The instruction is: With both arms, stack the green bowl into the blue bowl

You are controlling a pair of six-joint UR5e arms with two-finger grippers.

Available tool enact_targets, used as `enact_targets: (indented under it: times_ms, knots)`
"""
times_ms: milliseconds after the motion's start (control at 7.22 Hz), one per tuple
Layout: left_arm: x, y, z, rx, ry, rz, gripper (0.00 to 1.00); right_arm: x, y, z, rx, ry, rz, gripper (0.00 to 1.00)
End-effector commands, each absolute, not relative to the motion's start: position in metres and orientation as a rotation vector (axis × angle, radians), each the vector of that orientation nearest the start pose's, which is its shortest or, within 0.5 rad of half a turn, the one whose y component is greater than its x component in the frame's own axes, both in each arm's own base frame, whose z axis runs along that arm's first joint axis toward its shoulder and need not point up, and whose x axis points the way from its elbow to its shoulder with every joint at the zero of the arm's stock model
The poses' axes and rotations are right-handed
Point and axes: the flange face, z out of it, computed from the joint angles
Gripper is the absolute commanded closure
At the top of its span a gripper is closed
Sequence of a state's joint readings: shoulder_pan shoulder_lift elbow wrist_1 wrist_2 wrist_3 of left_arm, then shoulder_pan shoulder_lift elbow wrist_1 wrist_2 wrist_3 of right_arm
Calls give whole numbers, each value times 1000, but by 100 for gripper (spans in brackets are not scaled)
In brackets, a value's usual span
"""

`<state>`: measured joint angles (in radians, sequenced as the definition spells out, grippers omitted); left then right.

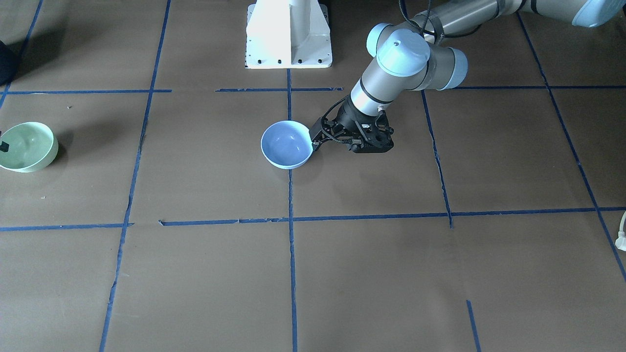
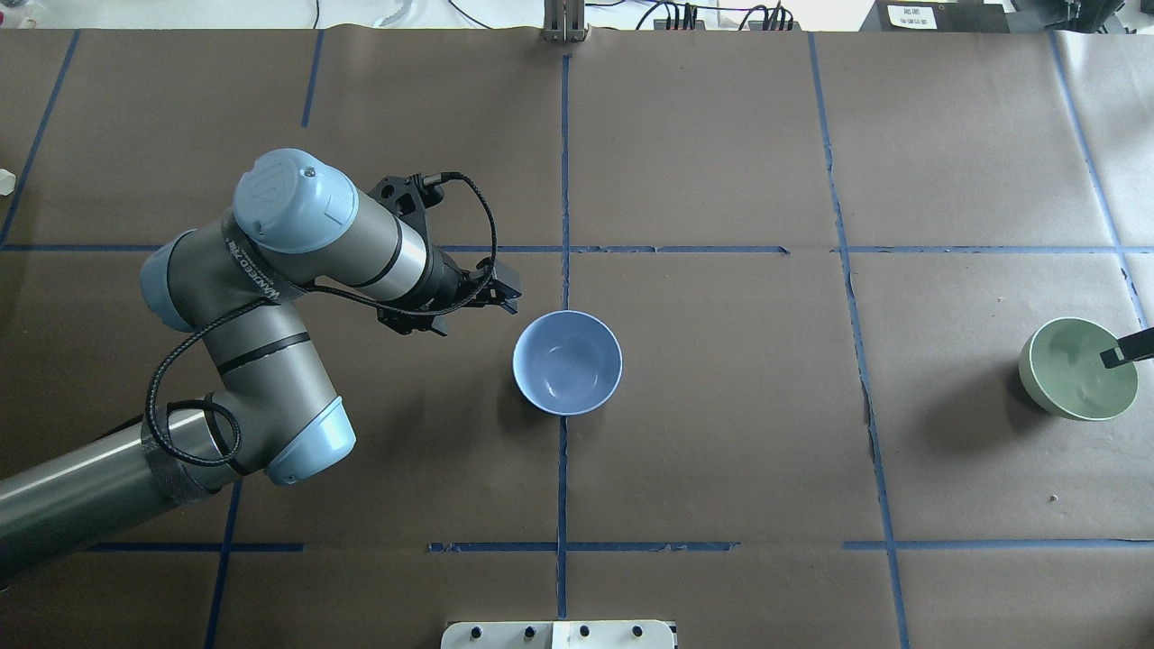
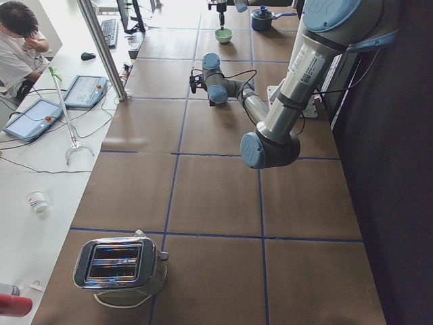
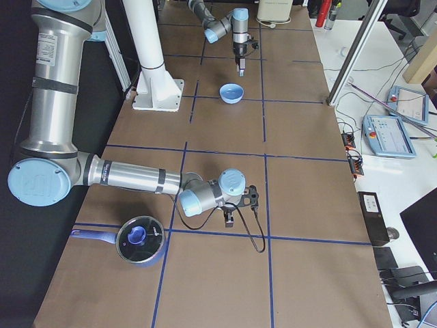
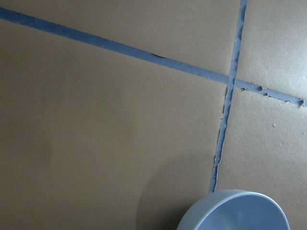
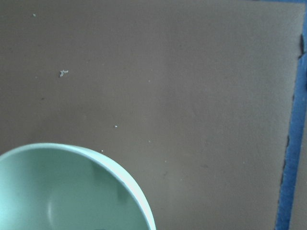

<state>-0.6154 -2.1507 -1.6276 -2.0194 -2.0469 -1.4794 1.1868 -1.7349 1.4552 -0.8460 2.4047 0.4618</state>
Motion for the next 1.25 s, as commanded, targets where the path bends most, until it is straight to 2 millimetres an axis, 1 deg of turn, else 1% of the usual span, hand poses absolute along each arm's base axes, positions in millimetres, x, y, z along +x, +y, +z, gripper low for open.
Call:
enact_targets:
  times_ms: [0, 138, 277, 415, 554, 692, 831, 969, 1108]
  knots:
    - [500, -461, 241, -35, 1140, -209, 0, -126, -411, 709, 37, -940, -123, 80]
    - [501, -461, 242, -36, 1138, -210, 0, -127, -414, 703, 51, -945, -133, 100]
    - [502, -461, 243, -38, 1136, -209, 0, -129, -416, 692, 75, -969, -147, 100]
    - [502, -462, 243, -37, 1136, -210, 0, -134, -421, 662, 105, -1017, -181, 100]
    - [501, -462, 243, -36, 1136, -212, 0, -137, -421, 635, 109, -1067, -199, 100]
    - [500, -463, 242, -33, 1139, -211, 0, -154, -437, 582, 137, -1123, -200, 100]
    - [491, -467, 236, -21, 1151, -218, 0, -191, -451, 512, 79, -1198, -116, 100]
    - [467, -472, 216, 14, 1191, -228, 0, -233, -466, 442, 18, -1268, -38, 100]
    - [431, -476, 207, 53, 1224, -251, 0, -292, -471, 374, -63, -1322, 39, 100]
